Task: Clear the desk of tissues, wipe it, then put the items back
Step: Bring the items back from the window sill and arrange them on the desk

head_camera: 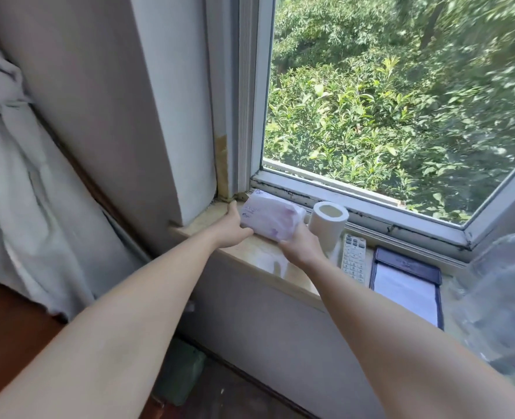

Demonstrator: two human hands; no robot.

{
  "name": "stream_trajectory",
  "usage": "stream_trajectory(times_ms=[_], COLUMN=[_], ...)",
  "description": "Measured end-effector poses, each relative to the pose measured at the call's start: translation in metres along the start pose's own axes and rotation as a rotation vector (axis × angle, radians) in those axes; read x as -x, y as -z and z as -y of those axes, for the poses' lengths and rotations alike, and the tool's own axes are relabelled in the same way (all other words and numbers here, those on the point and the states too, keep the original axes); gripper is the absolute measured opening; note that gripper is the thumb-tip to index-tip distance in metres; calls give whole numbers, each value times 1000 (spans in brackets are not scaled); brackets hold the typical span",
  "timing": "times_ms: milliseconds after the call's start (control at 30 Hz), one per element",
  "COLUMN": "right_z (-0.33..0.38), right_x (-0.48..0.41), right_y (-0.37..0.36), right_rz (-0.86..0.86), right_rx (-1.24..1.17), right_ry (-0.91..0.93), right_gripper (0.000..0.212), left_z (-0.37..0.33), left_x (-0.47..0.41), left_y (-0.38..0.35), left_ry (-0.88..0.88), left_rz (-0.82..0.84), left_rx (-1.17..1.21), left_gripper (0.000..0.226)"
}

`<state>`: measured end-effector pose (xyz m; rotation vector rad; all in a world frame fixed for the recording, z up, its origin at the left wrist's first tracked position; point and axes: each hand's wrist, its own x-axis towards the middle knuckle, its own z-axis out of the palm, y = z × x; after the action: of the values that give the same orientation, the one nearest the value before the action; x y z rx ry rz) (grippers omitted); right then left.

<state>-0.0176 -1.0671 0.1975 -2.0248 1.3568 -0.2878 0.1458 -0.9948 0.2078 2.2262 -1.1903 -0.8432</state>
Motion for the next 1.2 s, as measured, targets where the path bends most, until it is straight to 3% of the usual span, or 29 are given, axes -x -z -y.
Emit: stream_trajectory(times_ms=[200,300,400,600,700,900,1200], right_z=[14,19,30,67,95,160,243], right_x=[13,27,46,94,118,167,216], right_y=[1,3,-4,-44,-69,-135,-237], right_rz=[-33,-65,-74,41,115,258,475], right_rx=[-27,-40,-95,-166,-163,-120,-100], right_ry=[7,-4,7,31,120,308,409], right_gripper=[40,34,24,25,8,14,14], left_z=[10,19,38,96,136,207,303], left_x=[5,23,50,130,175,268,364], left_y=[6,12,19,51,70,100,146], left_ry=[-46,-63,-59,-20,51,166,336], left_rz=[-83,-125,-92,-178,-218,-356,-546], left_rx=[42,40,24,85,194,376,435], left_gripper=[71,19,27,44,54,34,42])
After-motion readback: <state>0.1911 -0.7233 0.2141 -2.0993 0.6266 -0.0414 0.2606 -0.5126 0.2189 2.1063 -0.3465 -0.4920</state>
